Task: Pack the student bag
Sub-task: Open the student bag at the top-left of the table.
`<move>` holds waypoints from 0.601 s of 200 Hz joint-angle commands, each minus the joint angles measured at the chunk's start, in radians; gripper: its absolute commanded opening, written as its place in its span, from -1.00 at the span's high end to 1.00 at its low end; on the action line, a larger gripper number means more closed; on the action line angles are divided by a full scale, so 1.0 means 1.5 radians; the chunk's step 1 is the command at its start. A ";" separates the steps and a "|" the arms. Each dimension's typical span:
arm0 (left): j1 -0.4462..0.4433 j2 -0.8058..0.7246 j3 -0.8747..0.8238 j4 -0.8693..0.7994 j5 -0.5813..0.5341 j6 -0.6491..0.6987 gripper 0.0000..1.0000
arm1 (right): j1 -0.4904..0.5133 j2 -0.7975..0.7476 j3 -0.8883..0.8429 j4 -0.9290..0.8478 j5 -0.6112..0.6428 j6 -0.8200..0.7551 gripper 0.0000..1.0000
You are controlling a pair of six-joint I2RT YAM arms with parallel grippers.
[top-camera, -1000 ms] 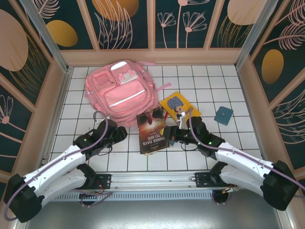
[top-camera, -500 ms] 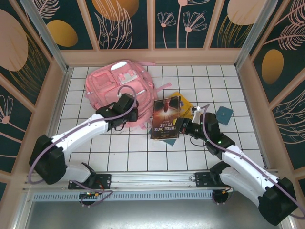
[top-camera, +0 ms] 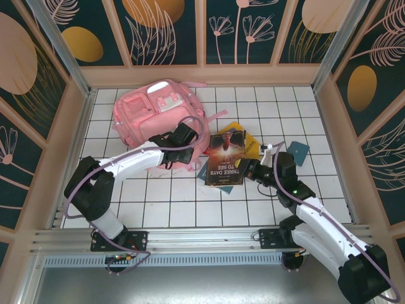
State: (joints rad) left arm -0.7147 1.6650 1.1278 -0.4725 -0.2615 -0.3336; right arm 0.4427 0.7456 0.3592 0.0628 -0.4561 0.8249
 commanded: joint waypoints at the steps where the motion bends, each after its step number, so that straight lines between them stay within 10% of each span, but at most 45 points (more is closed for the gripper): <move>1: -0.004 0.028 0.022 -0.007 -0.049 0.031 0.06 | -0.006 -0.016 -0.005 0.063 -0.030 0.009 1.00; 40: -0.005 0.016 0.041 -0.014 -0.077 0.016 0.94 | -0.006 -0.016 -0.014 0.091 -0.049 0.023 1.00; 120: -0.005 -0.108 0.121 -0.055 -0.162 -0.026 1.00 | 0.028 0.060 -0.004 0.227 -0.107 0.061 1.00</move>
State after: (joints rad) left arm -0.7258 1.5730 1.2480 -0.5392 -0.4191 -0.3363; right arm 0.4511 0.7933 0.3309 0.2264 -0.5629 0.8890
